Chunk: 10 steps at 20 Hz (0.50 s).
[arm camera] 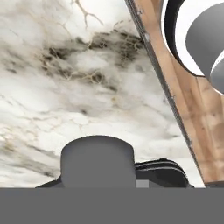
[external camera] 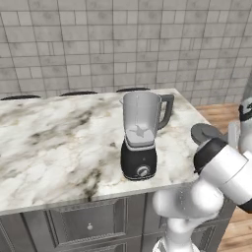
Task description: Close the lid blender by securely placing the lid on top.
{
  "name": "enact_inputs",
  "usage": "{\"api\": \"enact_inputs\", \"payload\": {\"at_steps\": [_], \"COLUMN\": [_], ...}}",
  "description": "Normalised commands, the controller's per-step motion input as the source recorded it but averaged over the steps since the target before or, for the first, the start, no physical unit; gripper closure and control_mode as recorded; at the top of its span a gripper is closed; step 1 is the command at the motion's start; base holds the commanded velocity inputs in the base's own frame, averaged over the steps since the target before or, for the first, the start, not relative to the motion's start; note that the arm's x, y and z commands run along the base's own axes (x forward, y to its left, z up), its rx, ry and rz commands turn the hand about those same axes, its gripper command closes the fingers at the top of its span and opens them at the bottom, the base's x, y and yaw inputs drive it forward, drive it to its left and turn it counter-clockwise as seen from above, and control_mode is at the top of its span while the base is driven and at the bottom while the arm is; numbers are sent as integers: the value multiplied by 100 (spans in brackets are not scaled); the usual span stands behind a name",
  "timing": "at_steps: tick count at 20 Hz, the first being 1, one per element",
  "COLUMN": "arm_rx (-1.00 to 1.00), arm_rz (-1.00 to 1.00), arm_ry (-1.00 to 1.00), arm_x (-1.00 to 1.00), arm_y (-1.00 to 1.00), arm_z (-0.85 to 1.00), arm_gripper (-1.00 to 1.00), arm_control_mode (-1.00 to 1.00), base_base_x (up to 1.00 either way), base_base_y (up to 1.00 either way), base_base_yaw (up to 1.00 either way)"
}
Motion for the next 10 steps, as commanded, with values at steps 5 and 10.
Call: {"api": "enact_inputs", "payload": {"at_steps": [5, 10], "arm_rx": [0, 0], "arm_rz": [-4, -2], "arm_ry": [-16, -13], "arm_x": [-30, -25], "arm_y": [39, 15], "arm_z": [71, 84], "arm_gripper": [100, 100], "arm_control_mode": [-100, -100], "base_base_x": [0, 0], "base_base_y": [0, 0], "base_base_yaw": [0, 0]}}
